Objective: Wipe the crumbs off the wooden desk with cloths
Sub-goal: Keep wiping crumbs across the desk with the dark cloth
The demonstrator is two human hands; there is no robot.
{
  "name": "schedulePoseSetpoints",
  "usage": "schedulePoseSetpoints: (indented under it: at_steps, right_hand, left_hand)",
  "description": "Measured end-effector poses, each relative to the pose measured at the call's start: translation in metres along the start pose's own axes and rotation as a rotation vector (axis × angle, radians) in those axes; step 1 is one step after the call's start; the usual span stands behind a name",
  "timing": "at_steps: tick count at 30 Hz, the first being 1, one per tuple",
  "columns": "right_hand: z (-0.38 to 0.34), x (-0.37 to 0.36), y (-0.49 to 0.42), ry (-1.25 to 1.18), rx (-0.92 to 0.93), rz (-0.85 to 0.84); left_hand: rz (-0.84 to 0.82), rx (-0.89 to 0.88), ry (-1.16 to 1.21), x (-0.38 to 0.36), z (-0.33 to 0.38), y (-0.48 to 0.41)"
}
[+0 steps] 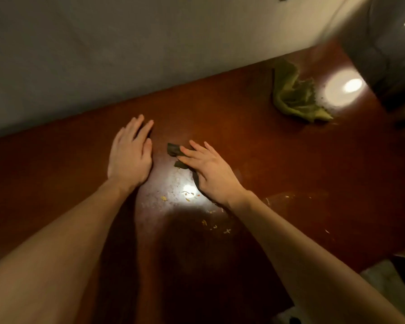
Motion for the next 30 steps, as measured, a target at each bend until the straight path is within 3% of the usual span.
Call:
schedulePoseSetpoints:
  at_steps: [3, 9, 13, 17, 22, 25, 30]
  right_hand:
    - [0.043, 0.03, 0.022, 0.018, -0.096, 0.025]
    - [0.167, 0.123, 0.147, 0.104, -0.527, 0.178]
    - [0.167, 0.138, 0.214, 0.075, -0.759, 0.324]
    - [0.108, 0.096, 0.189, 0.04, -0.675, 0.345]
    - [0.037, 0.048, 0.145, 0.0, -0.519, 0.292]
    - [0.062, 0.066, 0.156, -0.013, -0.495, 0.267]
    - [0.153, 0.124, 0.231, 0.034, -0.696, 0.346]
  left_hand:
    - [-0.006, 0.009, -0.006, 0.001, 0.003, 0.002]
    - [-0.088, 0.064, -0.145, 0.005, 0.019, -0.014]
    - [-0.195, 0.151, -0.198, 0.011, 0.044, -0.025]
    - [-0.307, -0.012, -0.292, 0.012, 0.073, -0.032]
    - [-0.401, -0.338, -0.151, -0.01, 0.191, -0.017]
    - [-0.497, -0.333, -0.127, -0.025, 0.24, -0.012]
    - [-0.601, -0.276, -0.218, -0.034, 0.252, -0.007]
Point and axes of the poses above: each hand's wrist, its own y-axis away from the middle knuckle, its own x-axis out of the back of the hand, z = x × y, the point moved 3 cm from there along -y, towards the middle knuckle, and after that the axes turned 7 degrees about z, right-handed, at the moved point
